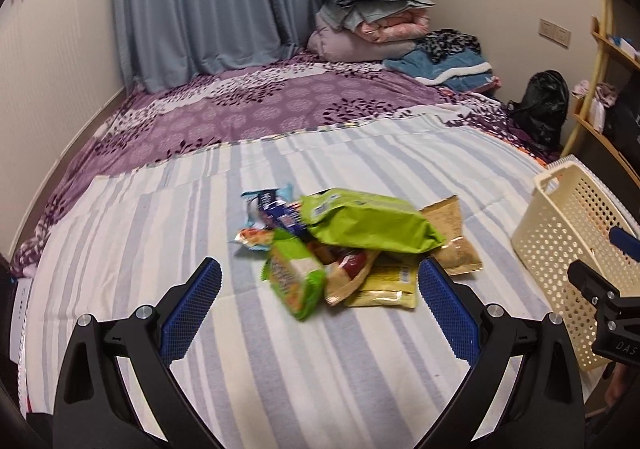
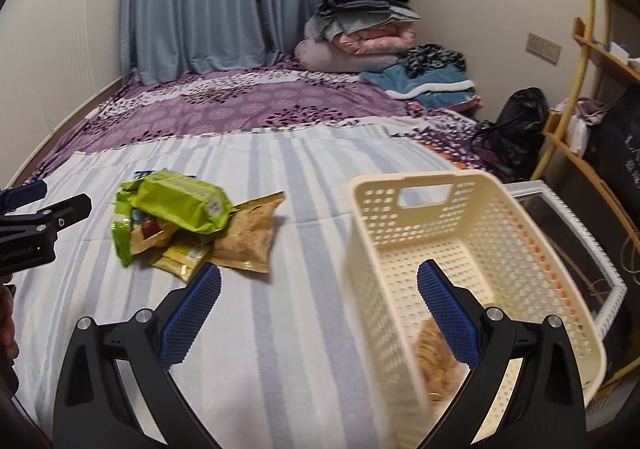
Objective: Organize snacks
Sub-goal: 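Move both open grippers back over the snack pile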
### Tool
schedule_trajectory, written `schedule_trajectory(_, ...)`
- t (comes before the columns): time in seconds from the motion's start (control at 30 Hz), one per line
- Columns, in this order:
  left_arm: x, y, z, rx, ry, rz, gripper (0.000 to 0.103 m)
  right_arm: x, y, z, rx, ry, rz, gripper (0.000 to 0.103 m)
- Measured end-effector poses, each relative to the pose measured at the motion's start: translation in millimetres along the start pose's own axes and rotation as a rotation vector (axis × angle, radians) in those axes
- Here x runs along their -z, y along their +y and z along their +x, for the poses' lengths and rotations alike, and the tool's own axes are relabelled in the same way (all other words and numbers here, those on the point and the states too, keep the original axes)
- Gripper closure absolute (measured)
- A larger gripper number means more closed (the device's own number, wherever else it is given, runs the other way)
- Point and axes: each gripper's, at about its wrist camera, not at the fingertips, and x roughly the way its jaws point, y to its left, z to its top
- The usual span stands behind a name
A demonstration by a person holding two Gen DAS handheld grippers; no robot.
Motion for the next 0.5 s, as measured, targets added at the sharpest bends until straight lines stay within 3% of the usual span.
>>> schedule_trajectory(0.3, 7.7, 54.7, 14.4, -0.072, 0.049, -0.095, 0.003, -2.2, 27.6, 22.9, -0.142, 0.043, -0.016, 0.005)
schedule_trajectory(0.5, 10.9, 73.7, 29.5, -0.045, 0.078, -0.174, 0.003, -1.0, 38.0, 40.1, -0.18, 0.079, -0.02, 0.005)
